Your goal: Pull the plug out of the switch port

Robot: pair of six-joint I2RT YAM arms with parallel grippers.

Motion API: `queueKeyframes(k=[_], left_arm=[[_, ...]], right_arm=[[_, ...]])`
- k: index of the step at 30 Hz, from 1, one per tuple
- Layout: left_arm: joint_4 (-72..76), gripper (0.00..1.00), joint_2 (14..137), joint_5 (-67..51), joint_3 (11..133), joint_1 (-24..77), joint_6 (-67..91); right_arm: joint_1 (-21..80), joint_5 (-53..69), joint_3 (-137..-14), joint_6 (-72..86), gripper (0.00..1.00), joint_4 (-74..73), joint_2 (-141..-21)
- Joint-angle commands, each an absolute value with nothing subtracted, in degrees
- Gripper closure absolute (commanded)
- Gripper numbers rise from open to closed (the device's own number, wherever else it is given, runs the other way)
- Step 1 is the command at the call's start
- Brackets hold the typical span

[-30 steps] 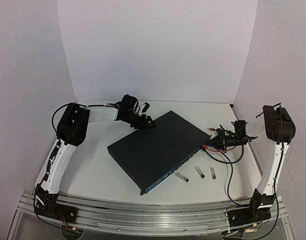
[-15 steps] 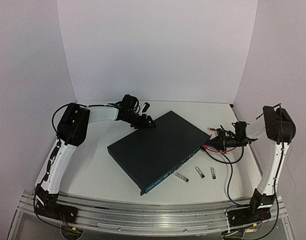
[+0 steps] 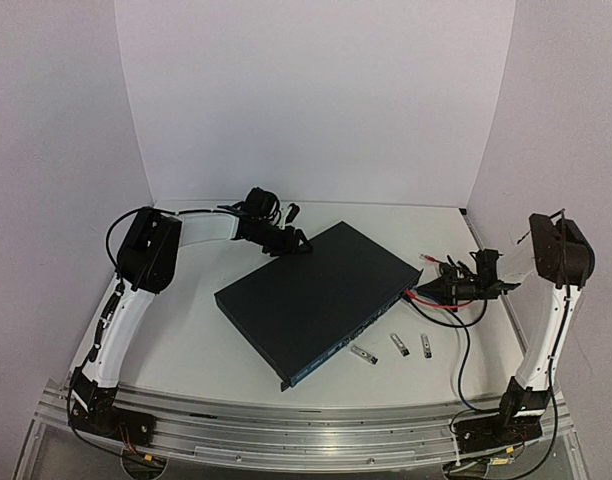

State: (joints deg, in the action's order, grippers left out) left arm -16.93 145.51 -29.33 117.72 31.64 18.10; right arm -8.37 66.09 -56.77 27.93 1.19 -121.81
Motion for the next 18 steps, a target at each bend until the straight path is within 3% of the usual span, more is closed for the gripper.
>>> queueKeyframes(k=[1, 18], left_arm=[[-25.9, 0.39, 151.6, -20.8, 116.1, 31.9, 17.2], [-25.2, 0.38, 150.8, -22.0, 115.7, 31.9, 16.8]], right_arm=[[-9.7, 61.6, -54.7, 29.5, 1.00, -4.7, -122.8], [-10.1, 51.3, -56.4, 27.0, 1.00, -5.4, -112.3]])
